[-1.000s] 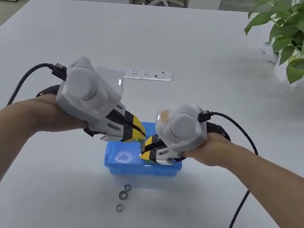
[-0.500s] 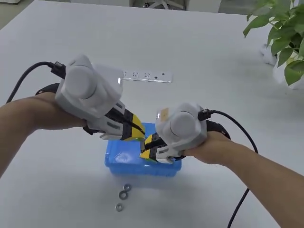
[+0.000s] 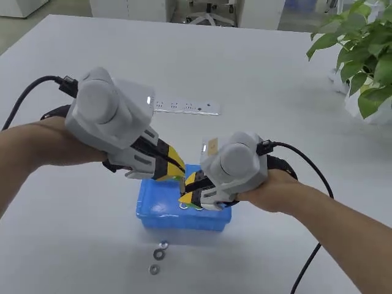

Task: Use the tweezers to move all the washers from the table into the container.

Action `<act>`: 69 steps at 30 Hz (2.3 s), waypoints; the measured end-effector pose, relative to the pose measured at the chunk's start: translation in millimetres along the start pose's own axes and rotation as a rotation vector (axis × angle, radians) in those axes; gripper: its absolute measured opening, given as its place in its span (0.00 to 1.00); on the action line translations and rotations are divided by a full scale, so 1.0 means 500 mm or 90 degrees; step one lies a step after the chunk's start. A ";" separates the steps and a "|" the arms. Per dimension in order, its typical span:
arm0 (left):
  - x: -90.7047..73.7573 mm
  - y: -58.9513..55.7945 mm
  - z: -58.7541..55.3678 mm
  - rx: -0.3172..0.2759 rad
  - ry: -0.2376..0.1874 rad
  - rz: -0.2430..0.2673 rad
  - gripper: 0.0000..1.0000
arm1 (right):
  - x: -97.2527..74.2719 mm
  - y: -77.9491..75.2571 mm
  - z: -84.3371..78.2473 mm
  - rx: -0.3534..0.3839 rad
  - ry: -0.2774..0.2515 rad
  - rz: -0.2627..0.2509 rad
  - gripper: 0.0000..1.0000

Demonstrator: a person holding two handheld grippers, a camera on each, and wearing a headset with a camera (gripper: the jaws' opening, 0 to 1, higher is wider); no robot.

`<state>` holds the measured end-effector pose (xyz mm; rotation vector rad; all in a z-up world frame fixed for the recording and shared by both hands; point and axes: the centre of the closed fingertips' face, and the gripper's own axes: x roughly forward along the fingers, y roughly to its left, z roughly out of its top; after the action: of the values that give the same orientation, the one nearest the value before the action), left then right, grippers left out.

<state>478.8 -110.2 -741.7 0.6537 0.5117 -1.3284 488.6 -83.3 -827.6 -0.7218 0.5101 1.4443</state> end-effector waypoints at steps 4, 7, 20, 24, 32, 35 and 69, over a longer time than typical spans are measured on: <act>-0.012 -0.007 0.008 0.006 0.002 0.002 0.05 | -0.009 0.008 0.013 -0.007 -0.003 -0.006 0.12; -0.023 -0.018 0.015 0.011 0.003 0.002 0.05 | -0.015 0.015 0.023 -0.011 -0.005 -0.009 0.12; -0.061 -0.065 0.018 0.017 0.013 0.008 0.05 | -0.023 0.061 0.058 -0.024 -0.015 -0.012 0.12; -0.065 -0.081 0.013 0.016 0.017 0.008 0.05 | -0.019 0.079 0.062 -0.026 -0.018 -0.008 0.12; -0.065 -0.117 -0.003 0.005 0.021 0.003 0.05 | -0.005 0.120 0.059 -0.026 -0.015 0.010 0.12; -0.064 -0.127 -0.010 0.000 0.024 -0.002 0.05 | 0.002 0.134 0.056 -0.024 -0.013 0.018 0.12; -0.036 -0.214 -0.088 -0.051 0.039 -0.023 0.05 | 0.076 0.240 0.026 -0.002 -0.007 0.079 0.12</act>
<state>371.4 -78.6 -776.4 0.6226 0.6254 -1.3174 371.2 -49.8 -861.7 -0.6948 0.5529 1.5642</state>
